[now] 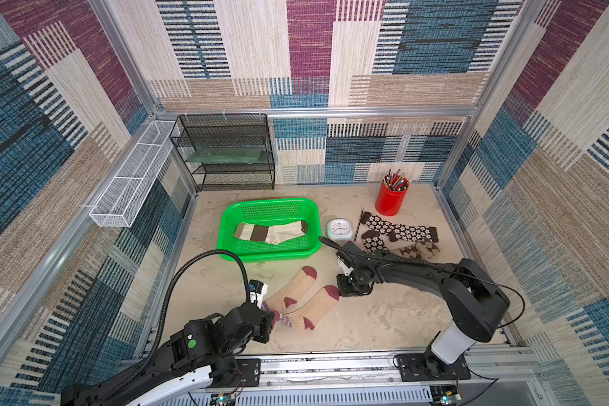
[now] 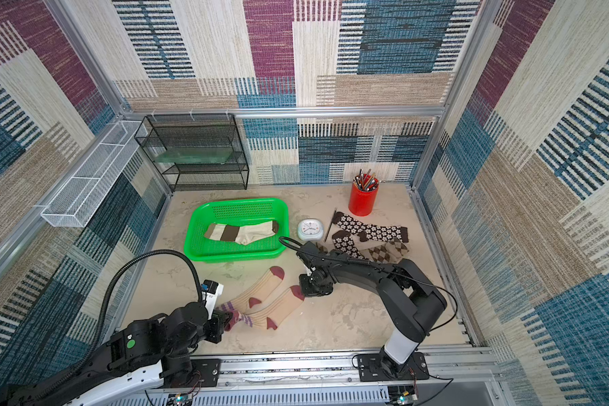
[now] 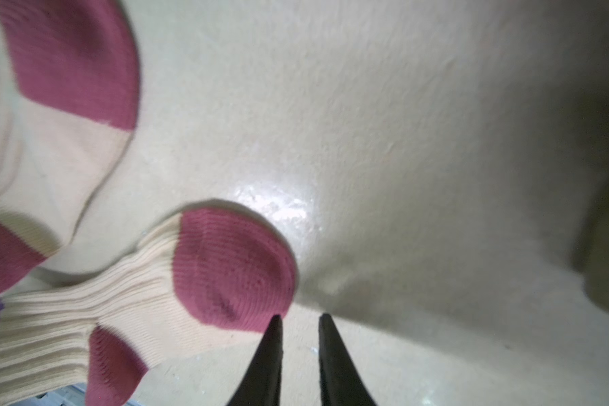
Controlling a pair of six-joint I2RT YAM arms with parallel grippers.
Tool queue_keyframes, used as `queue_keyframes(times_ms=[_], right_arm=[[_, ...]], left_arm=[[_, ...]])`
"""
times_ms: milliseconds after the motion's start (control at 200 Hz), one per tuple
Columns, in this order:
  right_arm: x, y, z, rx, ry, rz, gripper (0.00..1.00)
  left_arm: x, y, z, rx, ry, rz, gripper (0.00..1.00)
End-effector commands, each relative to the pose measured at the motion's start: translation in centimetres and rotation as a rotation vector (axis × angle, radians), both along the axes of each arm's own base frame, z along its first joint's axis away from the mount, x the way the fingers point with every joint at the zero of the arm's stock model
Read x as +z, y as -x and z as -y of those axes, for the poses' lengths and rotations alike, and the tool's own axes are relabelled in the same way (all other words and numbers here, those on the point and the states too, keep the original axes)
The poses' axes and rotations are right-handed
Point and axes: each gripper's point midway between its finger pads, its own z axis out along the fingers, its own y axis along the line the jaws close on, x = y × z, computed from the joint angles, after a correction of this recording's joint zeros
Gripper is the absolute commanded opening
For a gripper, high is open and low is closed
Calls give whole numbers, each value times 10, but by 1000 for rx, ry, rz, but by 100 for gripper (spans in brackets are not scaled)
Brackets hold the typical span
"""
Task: Place the socks together as a pair
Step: Flatten out the sock.
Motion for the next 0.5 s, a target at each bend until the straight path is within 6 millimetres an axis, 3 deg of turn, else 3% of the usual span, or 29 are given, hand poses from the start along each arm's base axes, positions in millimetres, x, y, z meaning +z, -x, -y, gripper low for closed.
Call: queue_keyframes(times_ms=[0,115,260,376,496], right_arm=[[10,-1,11,-11,-17,10,30],[20,-9,19,-22,-77,22,32],[31,-13,0,59,-147,20,36],[31,-11,-11,107,-187,9,49],[21,-12,-7,123,-171,18,62]], left_arm=[[5,-3,3,-52,-50,44,0],[-3,-2,8,-95,-126,51,0],[-11,0,15,-161,-267,84,0],[-11,-2,12,-130,-314,104,0],[-14,-3,-4,-41,-347,84,0]])
